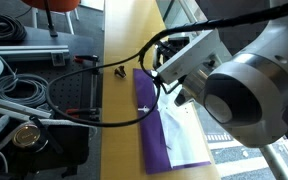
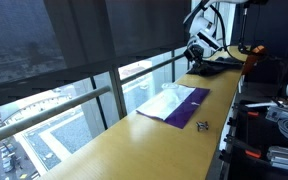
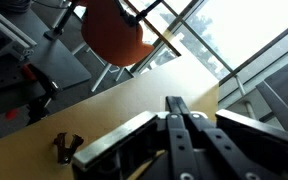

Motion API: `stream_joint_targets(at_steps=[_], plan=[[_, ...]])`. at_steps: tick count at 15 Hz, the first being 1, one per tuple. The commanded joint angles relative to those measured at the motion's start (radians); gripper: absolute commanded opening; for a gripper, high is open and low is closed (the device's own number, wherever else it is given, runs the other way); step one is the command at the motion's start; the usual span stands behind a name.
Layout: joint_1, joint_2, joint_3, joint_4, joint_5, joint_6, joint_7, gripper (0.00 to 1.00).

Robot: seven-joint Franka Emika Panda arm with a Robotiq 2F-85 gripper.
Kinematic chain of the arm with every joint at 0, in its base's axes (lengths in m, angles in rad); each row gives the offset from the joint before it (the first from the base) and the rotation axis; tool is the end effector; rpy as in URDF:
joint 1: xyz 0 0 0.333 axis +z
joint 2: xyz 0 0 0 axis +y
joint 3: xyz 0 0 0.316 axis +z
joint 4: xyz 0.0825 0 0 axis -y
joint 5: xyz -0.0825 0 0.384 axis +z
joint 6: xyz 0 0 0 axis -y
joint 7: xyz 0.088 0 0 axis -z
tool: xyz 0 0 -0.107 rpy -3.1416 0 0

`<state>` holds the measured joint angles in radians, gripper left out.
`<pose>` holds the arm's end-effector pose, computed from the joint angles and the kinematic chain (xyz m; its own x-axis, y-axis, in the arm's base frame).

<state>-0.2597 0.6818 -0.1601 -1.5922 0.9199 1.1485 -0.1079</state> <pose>0.5795 -0.1283 0.2490 0.6674 0.0715 -0.7412 -0.6543 -0.4189 -0.6296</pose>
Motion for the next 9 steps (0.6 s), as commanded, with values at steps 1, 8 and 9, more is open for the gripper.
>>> stream_joint_targets(at_steps=[1, 8, 9], plan=[[-0.003, -0.008, 0.0, -0.003, -0.011, 0.018, -0.008, 0.0], [-0.001, 0.01, 0.007, 0.015, -0.003, 0.04, 0.003, 0.0], [-0.002, 0.012, 0.007, 0.018, -0.004, 0.039, 0.002, 0.0]])
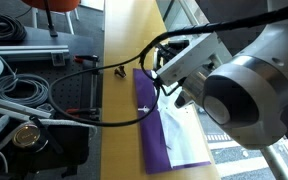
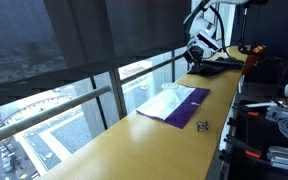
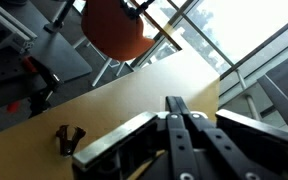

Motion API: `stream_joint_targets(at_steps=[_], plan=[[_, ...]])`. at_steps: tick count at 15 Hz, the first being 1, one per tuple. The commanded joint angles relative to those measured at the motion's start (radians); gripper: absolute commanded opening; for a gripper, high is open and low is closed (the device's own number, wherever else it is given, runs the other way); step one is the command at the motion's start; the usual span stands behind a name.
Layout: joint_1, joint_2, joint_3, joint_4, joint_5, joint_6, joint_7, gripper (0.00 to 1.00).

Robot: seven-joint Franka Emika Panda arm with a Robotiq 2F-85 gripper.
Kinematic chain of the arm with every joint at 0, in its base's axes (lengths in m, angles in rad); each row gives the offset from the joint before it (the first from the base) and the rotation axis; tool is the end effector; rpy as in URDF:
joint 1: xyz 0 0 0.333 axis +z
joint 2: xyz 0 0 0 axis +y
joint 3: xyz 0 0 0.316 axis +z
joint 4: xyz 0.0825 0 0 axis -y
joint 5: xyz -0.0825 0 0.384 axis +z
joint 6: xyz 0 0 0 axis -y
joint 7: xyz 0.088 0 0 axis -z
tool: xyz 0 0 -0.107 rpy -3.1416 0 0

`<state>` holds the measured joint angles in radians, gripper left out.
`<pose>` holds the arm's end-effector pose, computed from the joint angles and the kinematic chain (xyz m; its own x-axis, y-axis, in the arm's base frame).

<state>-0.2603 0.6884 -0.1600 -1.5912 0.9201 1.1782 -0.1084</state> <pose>0.5820 -0.1308 0.2435 0.6741 0.0457 -0.7373 -0.6565 -0.4205 -0.6263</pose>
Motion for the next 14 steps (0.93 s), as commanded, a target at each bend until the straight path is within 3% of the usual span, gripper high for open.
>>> stream_joint_targets(at_steps=[1, 14], plan=[[-0.002, 0.01, 0.007, 0.022, -0.004, 0.009, 0.005, 0.0], [0.005, 0.035, 0.015, 0.05, 0.0, 0.015, 0.008, 0.0]])
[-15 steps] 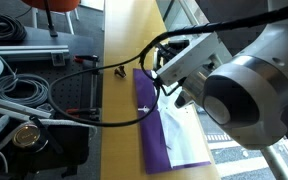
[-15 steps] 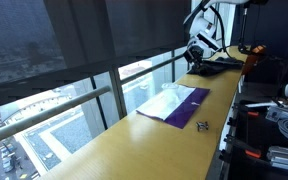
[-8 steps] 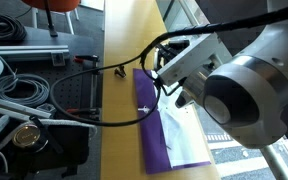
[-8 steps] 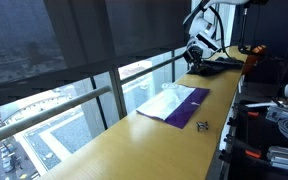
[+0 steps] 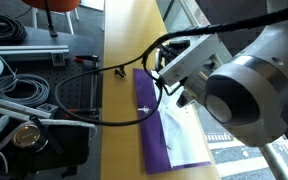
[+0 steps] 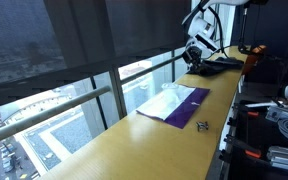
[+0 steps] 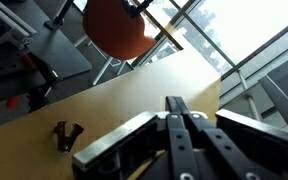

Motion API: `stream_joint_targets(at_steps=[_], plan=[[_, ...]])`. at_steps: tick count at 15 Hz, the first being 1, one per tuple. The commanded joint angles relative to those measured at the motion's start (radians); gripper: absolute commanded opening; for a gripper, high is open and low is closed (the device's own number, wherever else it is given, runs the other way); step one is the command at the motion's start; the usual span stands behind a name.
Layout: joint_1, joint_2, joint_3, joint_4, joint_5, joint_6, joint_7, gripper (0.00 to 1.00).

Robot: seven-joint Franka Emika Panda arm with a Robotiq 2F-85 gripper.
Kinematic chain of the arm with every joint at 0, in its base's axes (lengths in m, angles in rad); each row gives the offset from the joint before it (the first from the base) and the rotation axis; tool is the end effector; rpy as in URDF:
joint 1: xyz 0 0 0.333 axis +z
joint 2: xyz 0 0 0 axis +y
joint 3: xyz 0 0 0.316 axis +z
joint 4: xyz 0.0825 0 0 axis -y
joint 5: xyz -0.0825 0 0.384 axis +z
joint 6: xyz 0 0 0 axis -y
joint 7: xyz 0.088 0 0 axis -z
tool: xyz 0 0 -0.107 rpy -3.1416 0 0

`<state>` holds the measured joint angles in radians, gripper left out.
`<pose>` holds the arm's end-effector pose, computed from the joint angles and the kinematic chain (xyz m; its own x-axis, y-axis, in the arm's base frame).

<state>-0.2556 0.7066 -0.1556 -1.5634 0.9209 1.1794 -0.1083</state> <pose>0.5890 -0.1274 0.2417 0.6806 0.0499 -0.7310 -0.6464 -0.4288 -0.6311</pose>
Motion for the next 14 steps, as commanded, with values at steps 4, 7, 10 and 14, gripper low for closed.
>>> stream_joint_targets(at_steps=[4, 7, 10, 14], plan=[[0.002, 0.029, 0.015, 0.027, 0.001, 0.013, 0.009, 0.0], [0.001, 0.038, 0.018, 0.037, 0.002, 0.012, 0.01, 0.0], [0.001, 0.046, 0.018, 0.046, 0.002, 0.011, 0.012, 0.0], [-0.006, 0.058, 0.017, 0.064, 0.0, 0.005, 0.013, 0.0]])
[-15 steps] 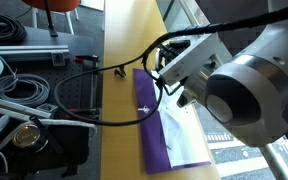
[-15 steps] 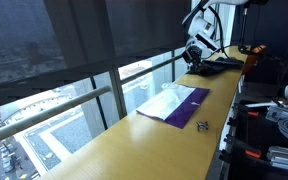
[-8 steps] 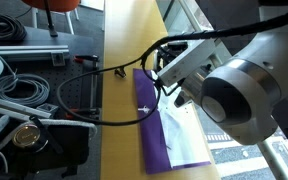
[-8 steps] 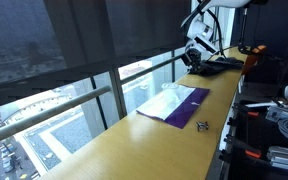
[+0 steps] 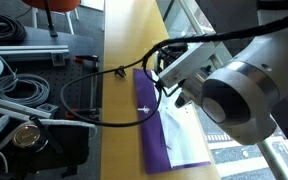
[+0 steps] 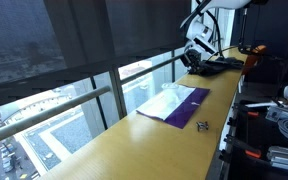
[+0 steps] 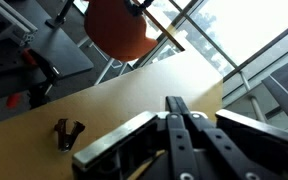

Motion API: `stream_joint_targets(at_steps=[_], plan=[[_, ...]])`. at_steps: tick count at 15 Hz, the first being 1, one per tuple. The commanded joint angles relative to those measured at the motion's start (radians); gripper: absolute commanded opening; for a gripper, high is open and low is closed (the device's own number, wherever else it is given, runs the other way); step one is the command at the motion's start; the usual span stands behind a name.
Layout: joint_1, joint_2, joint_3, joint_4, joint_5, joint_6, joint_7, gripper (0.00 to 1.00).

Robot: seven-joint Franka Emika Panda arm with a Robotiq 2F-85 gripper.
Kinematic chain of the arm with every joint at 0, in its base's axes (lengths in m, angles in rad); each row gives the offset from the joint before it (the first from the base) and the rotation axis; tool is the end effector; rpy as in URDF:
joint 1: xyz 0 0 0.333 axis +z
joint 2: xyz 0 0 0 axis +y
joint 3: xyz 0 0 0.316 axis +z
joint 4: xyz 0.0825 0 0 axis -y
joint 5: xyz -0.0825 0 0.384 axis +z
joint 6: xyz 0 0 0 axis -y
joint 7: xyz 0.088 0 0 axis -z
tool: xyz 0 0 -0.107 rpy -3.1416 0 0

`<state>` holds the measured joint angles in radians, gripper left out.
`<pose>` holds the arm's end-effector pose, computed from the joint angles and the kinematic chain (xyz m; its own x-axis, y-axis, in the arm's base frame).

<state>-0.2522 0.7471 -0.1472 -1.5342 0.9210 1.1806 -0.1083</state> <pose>0.5944 -0.1222 0.2268 0.6725 0.0611 -0.7376 -0.6477 -0.4337 -0.6264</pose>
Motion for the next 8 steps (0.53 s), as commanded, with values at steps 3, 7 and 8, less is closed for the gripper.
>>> stream_joint_targets(at_steps=[3, 7, 8], plan=[[-0.016, 0.027, 0.008, 0.051, -0.002, -0.001, 0.014, 0.26], [-0.018, 0.039, 0.01, 0.067, 0.004, 0.004, 0.024, 0.49], [-0.018, 0.04, 0.011, 0.069, 0.005, 0.005, 0.025, 0.55]])
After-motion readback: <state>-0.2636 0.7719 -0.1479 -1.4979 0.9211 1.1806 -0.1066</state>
